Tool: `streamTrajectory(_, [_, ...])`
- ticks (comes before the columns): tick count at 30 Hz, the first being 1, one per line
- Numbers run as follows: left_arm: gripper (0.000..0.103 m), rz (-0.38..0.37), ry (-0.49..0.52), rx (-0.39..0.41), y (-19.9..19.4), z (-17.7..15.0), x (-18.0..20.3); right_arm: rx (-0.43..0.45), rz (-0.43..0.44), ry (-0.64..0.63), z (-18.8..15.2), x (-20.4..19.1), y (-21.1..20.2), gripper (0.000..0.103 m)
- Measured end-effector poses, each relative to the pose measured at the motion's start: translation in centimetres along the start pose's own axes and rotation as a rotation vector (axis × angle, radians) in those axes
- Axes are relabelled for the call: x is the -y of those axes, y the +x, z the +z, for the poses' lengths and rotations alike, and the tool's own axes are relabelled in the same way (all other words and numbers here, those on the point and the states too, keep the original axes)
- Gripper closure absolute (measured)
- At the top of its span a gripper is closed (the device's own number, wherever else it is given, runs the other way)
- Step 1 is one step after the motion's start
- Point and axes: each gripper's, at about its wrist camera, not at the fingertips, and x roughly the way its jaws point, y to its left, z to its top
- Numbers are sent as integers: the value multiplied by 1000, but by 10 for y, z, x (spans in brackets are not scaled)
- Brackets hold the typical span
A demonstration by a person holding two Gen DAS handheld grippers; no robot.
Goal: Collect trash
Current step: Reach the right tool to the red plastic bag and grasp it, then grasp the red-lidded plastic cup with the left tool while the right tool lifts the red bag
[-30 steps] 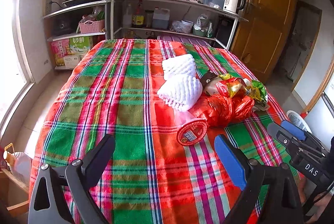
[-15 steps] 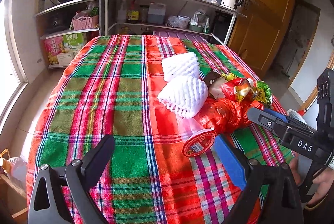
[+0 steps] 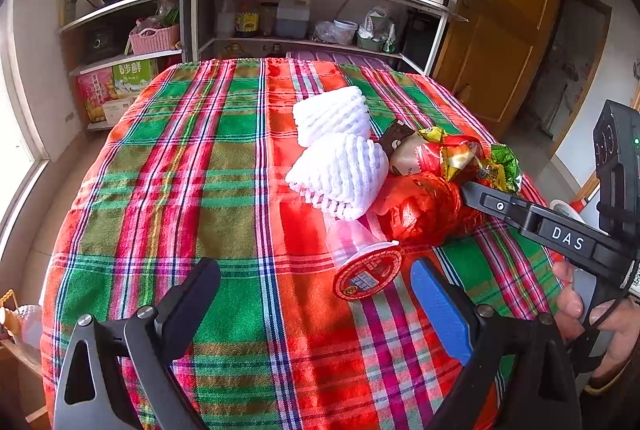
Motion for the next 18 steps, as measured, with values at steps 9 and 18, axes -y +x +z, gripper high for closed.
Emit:
streamTrajectory(9, [6,8,30,-18,9,0,9,31,-15,1,-5,2,-14,85])
streamTrajectory(18, [9,0,43,-45,22,4,17,71,-88,-31,-17,7,-40,86])
